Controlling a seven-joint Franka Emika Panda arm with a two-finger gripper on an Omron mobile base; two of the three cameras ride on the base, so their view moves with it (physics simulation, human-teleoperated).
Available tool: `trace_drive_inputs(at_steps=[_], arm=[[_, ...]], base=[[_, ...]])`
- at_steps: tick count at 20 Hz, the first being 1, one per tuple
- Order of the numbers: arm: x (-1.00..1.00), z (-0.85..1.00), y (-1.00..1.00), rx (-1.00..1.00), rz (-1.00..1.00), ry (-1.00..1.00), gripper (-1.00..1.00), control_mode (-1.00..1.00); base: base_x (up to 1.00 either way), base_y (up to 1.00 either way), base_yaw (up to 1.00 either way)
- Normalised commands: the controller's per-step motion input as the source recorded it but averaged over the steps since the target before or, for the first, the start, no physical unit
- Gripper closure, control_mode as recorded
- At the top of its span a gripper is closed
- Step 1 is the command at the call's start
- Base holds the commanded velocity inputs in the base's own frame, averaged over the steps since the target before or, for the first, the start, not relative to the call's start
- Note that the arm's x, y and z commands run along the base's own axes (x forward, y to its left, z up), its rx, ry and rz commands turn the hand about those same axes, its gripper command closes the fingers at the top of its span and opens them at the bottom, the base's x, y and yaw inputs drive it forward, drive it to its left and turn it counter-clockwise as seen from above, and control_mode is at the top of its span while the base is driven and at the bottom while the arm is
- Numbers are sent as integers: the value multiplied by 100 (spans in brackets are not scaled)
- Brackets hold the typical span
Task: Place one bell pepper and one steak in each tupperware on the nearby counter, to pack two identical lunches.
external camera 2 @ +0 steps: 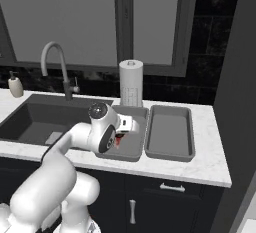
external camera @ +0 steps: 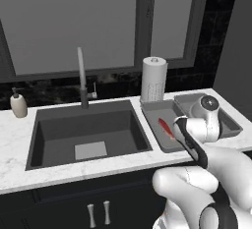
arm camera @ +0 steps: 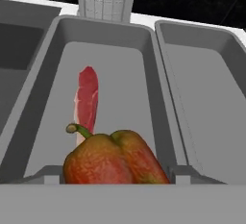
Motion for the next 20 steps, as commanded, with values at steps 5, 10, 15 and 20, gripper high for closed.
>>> trace_drive_inputs(at_steps=[5, 10, 15, 20], arm=[[44, -29, -6, 0, 0, 2, 100, -100], [42, -21, 0, 0, 0, 5, -100, -100], [37, -9, -14, 0, 0, 4, -100, -100], [24, -3, -12, 0, 0, 3, -100, -100]], base=[[0, 0, 0], [0, 0, 0], [0, 0, 0], [0, 0, 0]])
